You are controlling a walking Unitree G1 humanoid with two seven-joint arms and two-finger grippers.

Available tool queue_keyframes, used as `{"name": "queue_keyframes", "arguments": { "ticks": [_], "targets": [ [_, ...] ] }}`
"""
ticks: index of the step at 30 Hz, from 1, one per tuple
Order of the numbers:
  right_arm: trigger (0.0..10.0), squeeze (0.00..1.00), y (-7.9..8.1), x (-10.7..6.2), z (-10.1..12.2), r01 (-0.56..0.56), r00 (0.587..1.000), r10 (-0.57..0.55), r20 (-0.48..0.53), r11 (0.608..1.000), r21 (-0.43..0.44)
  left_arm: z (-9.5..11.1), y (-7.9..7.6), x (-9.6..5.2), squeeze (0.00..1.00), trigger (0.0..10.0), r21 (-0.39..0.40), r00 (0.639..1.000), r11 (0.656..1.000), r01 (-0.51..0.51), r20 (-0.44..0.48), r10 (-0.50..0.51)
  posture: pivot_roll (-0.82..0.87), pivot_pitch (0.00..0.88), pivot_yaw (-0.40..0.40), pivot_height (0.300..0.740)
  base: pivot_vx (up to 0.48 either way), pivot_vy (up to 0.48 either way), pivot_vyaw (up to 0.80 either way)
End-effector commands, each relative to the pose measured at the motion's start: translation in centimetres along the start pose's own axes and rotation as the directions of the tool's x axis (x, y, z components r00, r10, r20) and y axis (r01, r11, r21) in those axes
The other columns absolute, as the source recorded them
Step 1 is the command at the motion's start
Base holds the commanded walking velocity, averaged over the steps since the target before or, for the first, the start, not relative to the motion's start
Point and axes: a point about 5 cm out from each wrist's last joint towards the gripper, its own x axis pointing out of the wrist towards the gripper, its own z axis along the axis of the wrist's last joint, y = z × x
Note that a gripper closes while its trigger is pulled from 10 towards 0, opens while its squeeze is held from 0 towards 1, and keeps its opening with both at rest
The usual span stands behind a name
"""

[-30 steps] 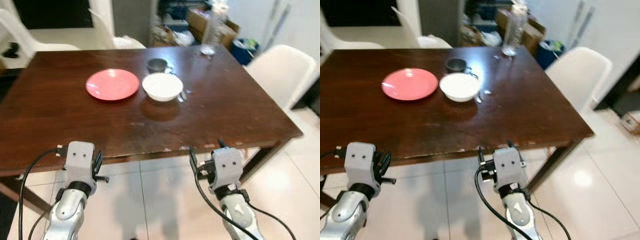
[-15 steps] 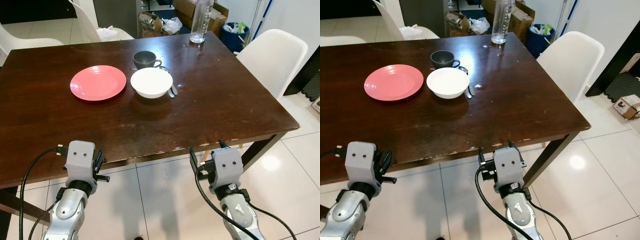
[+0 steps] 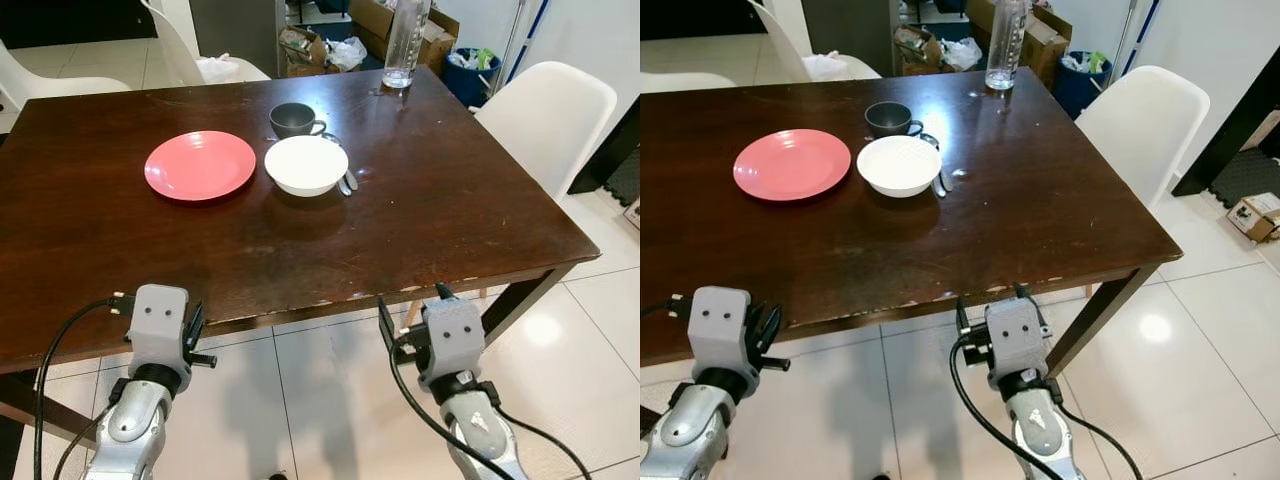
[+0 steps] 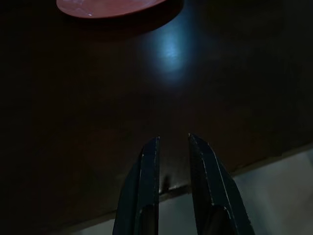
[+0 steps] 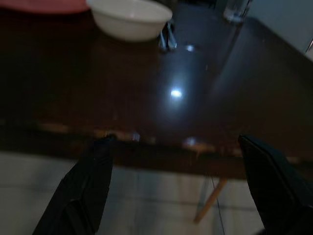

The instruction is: Setting the table

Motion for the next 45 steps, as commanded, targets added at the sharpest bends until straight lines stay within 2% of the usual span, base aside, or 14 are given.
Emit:
{"name": "queue_keyframes", "arguments": {
  "ticks": [1, 7, 11, 13, 16, 18, 20, 22, 25, 30, 34, 37, 41, 45],
  "targets": [
    [10.0, 0.0, -0.5, -0.5, -0.2, 0.012, 1.0, -0.012, -0.008, 1.0, -0.011, -0.6, 0.4, -0.4, 0.0, 10.0, 0.015, 1.0, 1.0, 0.013, -0.02, -0.013, -0.03, 0.046, 0.049, 0.74, 0.0, 0.0, 0.0],
    [10.0, 0.0, -2.9, -4.0, -1.6, 0.095, 0.99, -0.098, -0.1, 0.995, -0.04, -0.9, 3.0, -2.9, 0.0, 10.0, 0.061, 0.998, 0.998, 0.028, -0.06, -0.025, -0.04, 0.06, 0.06, 0.74, 0.0, 0.0, 0.0],
    [10.0, 0.0, -3.2, -7.6, -4.9, 0.113, 0.962, -0.119, -0.245, 0.993, -0.038, -2.4, 5.3, -6.7, 0.0, 10.0, 0.061, 0.987, 0.998, 0.018, -0.159, -0.009, -0.03, 0.075, 0.072, 0.74, 0.0, 0.0, 0.0],
    [10.0, 0.0, -3.1, -8.1, -5.6, 0.112, 0.955, -0.117, -0.272, 0.993, -0.036, -2.7, 5.7, -7.6, 0.0, 10.0, 0.058, 0.983, 0.998, 0.019, -0.183, -0.008, -0.03, 0.077, 0.072, 0.74, 0.0, 0.0, 0.0],
    [10.0, 0.0, -2.8, -8.3, -8.0, 0.129, 0.925, -0.119, -0.36, 0.992, 0.004, -5.6, 6.1, -9.0, 0.0, 10.0, 0.076, 0.947, 0.994, 0.078, -0.319, -0.049, -0.02, 0.077, 0.071, 0.74, 0.0, 0.0, 0.0],
    [10.0, 0.0, -2.3, -7.4, -10.8, 0.171, 0.876, -0.116, -0.469, 0.982, 0.075, -9.7, 5.2, -8.6, 0.0, 10.0, 0.065, 0.892, 0.993, 0.103, -0.447, -0.063, -0.02, 0.065, 0.073, 0.74, 0.0, 0.0, 0.0],
    [10.0, 0.0, -2.2, -7.1, -11.7, 0.197, 0.854, -0.122, -0.506, 0.975, 0.098, -11.2, 4.9, -8.2, 0.0, 10.0, 0.062, 0.874, 0.995, 0.075, -0.484, -0.036, -0.02, 0.062, 0.073, 0.74, 0.0, 0.0, 0.0],
    [10.0, 0.0, -1.9, -7.0, -13.2, 0.216, 0.814, -0.102, -0.571, 0.967, 0.135, -13.7, 4.1, -7.7, 0.0, 10.0, 0.023, 0.827, 0.999, 0.024, -0.562, -0.007, -0.03, 0.057, 0.071, 0.74, 0.0, 0.0, 0.0],
    [10.0, 0.0, -1.8, -7.0, -14.0, 0.197, 0.793, -0.112, -0.599, 0.977, 0.079, -15.1, 3.6, -7.1, 0.0, 10.0, 0.011, 0.801, 0.999, -0.04, -0.598, 0.039, -0.05, 0.061, 0.055, 0.74, 0.0, 0.0, 0.0],
    [10.0, 0.0, -1.8, -6.2, -14.0, 0.184, 0.798, -0.106, -0.593, 0.98, 0.073, -15.3, 3.0, -5.4, 0.0, 10.0, -0.028, 0.799, 0.991, -0.13, -0.594, 0.088, -0.05, 0.066, 0.04, 0.74, 0.0, 0.0, 0.0],
    [10.0, 0.0, -1.6, -5.1, -14.1, 0.162, 0.811, -0.093, -0.577, 0.984, 0.069, -16.1, 1.8, -4.3, 0.0, 10.0, -0.118, 0.785, 0.987, -0.106, -0.619, 0.011, -0.06, 0.065, 0.042, 0.74, 0.0, 0.0, 0.0],
    [10.0, 0.0, -1.2, -4.9, -14.1, 0.156, 0.814, -0.079, -0.576, 0.984, 0.086, -16.2, 1.5, -3.8, 0.0, 10.0, -0.108, 0.788, 0.991, -0.076, -0.616, -0.007, -0.07, 0.067, 0.054, 0.74, 0.0, 0.0, 0.0],
    [10.0, 0.0, 0.4, -4.3, -14.0, 0.105, 0.83, -0.001, -0.557, 0.982, 0.155, -15.0, 0.8, -1.9, 0.0, 10.0, -0.066, 0.83, 0.997, 0.049, -0.553, -0.077, -0.06, 0.069, 0.068, 0.74, 0.0, 0.0, 0.0],
    [10.0, 0.0, 0.8, -4.0, -14.0, 0.111, 0.835, -0.002, -0.55, 0.98, 0.164, -14.7, 0.3, -1.1, 0.0, 10.0, -0.061, 0.841, 0.995, 0.075, -0.532, -0.096, -0.07, 0.068, 0.079, 0.74, 0.0, 0.0, 0.0]
  ]
}}
